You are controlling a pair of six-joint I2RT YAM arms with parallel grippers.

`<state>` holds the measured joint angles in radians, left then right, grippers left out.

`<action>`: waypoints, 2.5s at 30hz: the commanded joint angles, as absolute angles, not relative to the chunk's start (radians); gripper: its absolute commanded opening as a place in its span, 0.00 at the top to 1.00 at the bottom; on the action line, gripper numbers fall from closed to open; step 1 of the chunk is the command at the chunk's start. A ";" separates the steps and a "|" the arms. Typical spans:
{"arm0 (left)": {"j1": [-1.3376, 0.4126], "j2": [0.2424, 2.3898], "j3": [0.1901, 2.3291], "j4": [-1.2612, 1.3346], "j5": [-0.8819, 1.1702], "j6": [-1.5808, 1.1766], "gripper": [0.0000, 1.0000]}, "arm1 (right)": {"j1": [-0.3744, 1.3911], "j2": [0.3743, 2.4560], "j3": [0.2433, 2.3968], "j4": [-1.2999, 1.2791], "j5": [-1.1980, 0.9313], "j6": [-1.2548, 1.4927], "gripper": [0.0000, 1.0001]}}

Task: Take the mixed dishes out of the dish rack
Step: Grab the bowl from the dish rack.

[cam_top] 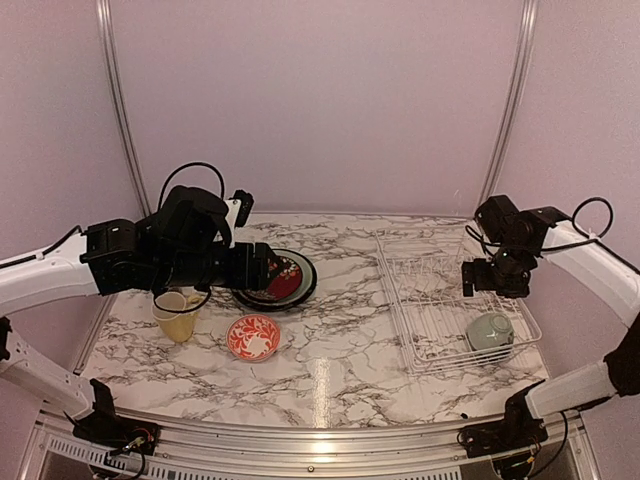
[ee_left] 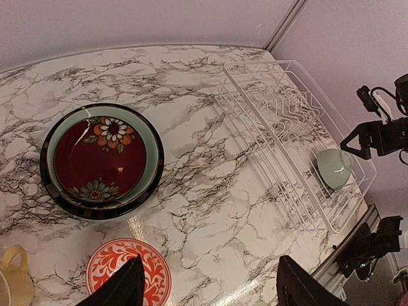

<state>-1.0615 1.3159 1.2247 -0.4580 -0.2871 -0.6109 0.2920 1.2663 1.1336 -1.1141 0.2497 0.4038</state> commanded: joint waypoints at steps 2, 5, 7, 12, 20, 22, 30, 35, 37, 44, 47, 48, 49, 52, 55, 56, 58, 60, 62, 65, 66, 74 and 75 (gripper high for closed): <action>-1.011 1.237 1.166 -0.371 -0.240 -0.571 0.26 | 0.292 1.327 1.112 -1.210 0.238 0.471 0.09; -0.987 1.220 1.160 -0.380 -0.217 -0.551 0.25 | 0.291 1.352 1.088 -1.197 0.254 0.483 0.14; -0.977 1.213 1.152 -0.377 -0.198 -0.544 0.25 | 0.290 1.367 1.079 -1.192 0.276 0.503 0.14; -0.968 1.192 1.110 -0.344 -0.159 -0.545 0.24 | 0.220 1.350 1.001 -1.089 0.263 0.505 0.08; -0.947 1.152 1.067 -0.352 -0.165 -0.529 0.23 | 0.055 1.238 0.934 -0.986 0.143 0.483 0.10; -0.939 1.146 1.063 -0.356 -0.165 -0.525 0.22 | 0.034 1.226 0.928 -0.955 0.100 0.469 0.11; -0.921 1.155 1.062 -0.352 -0.133 -0.524 0.20 | 0.011 1.260 0.906 -0.937 0.109 0.443 0.17; -0.921 1.145 1.052 -0.339 -0.127 -0.533 0.12 | -0.028 1.244 0.894 -0.938 0.112 0.445 0.17; -0.920 1.144 1.052 -0.334 -0.125 -0.534 0.10 | -0.035 1.245 0.886 -0.935 0.116 0.451 0.17; -0.919 1.150 1.062 -0.334 -0.125 -0.534 0.08 | -0.037 1.256 0.880 -0.925 0.105 0.448 0.29; -0.919 1.150 1.063 -0.346 -0.133 -0.533 0.07 | -0.037 1.257 0.874 -0.923 0.090 0.449 0.33; -0.920 1.150 1.063 -0.348 -0.134 -0.534 0.08 | -0.037 1.255 0.873 -0.923 0.090 0.448 0.33; -0.920 1.150 1.062 -0.348 -0.134 -0.533 0.07 | -0.037 1.255 0.872 -0.923 0.090 0.450 0.33; -0.919 1.151 1.062 -0.348 -0.134 -0.532 0.07 | -0.038 1.266 0.871 -0.923 0.099 0.447 0.30; -0.920 1.154 1.064 -0.346 -0.130 -0.532 0.07 | -0.037 1.284 0.868 -0.922 0.095 0.443 0.30; -0.919 1.155 1.065 -0.347 -0.129 -0.531 0.07 | -0.038 1.285 0.867 -0.919 0.091 0.443 0.31; -0.920 1.155 1.065 -0.347 -0.131 -0.531 0.07 | -0.037 1.285 0.864 -0.919 0.086 0.442 0.33; -0.919 1.156 1.063 -0.348 -0.131 -0.531 0.07 | -0.037 1.282 0.867 -0.927 0.078 0.444 0.36; -0.920 1.158 1.064 -0.347 -0.130 -0.531 0.07 | -0.037 1.273 0.870 -0.936 0.076 0.446 0.35; -0.918 1.163 1.067 -0.346 -0.125 -0.530 0.07 | -0.037 1.262 0.874 -0.950 0.073 0.449 0.32; -0.919 1.167 1.070 -0.346 -0.124 -0.528 0.07 | -0.037 1.259 0.875 -0.956 0.061 0.448 0.32; -0.917 1.181 1.079 -0.340 -0.110 -0.528 0.07 | -0.036 1.209 0.871 -1.002 0.022 0.452 0.29; -0.918 1.185 1.081 -0.338 -0.106 -0.528 0.06 | -0.036 1.203 0.868 -1.000 0.017 0.453 0.29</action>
<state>-0.9226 1.1664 1.0664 -0.3470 -0.1276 -0.5346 -0.0296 1.2427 0.8719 -0.9695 0.0483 0.4450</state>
